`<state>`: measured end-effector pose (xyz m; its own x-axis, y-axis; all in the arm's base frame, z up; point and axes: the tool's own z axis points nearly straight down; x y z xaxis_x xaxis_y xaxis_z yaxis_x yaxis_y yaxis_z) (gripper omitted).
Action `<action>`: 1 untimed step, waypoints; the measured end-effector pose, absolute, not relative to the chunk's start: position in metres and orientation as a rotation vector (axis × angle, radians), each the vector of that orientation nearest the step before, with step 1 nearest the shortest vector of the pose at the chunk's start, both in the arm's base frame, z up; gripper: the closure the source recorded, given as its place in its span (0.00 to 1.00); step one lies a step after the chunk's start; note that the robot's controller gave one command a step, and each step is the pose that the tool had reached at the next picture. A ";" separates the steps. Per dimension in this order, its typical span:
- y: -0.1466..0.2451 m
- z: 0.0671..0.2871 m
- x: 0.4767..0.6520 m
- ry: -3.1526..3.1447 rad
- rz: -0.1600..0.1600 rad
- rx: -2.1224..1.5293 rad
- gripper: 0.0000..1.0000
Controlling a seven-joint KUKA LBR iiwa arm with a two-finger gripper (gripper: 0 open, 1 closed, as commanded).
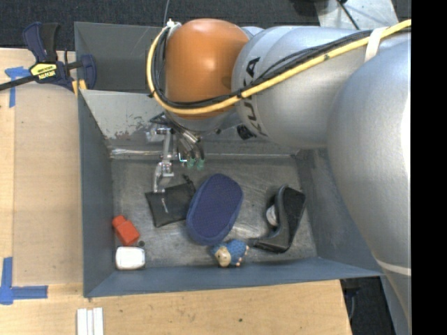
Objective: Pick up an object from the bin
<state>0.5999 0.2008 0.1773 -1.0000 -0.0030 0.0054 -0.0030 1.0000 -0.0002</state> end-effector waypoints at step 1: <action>0.113 0.076 0.581 -3.088 -0.012 0.631 0.00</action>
Offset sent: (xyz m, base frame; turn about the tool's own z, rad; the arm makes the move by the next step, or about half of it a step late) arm -0.0219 -0.0928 -0.1073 -0.4021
